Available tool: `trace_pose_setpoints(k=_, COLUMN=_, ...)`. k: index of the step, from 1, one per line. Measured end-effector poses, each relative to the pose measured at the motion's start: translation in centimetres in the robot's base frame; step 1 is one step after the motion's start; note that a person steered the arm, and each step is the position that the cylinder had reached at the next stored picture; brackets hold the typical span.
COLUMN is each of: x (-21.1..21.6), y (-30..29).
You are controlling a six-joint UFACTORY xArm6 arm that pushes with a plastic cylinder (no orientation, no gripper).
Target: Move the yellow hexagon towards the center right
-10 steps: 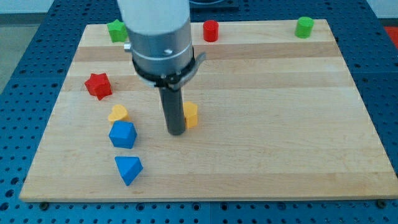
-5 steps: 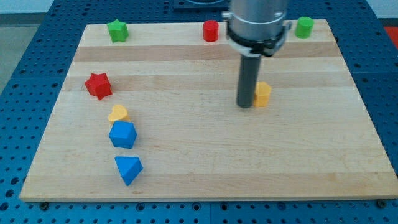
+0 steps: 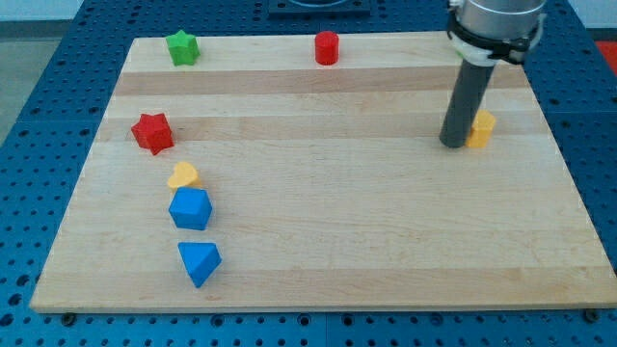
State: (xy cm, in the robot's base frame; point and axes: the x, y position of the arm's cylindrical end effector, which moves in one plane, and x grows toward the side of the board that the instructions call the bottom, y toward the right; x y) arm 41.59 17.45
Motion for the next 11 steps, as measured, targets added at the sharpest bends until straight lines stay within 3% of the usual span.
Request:
trace_pose_setpoints(k=3, x=-0.6, y=-1.7)
trace_pose_setpoints(k=5, x=-4.2, y=-0.7)
trace_pose_setpoints(k=9, x=-4.0, y=3.0)
trace_pose_setpoints(k=11, x=-4.0, y=1.8)
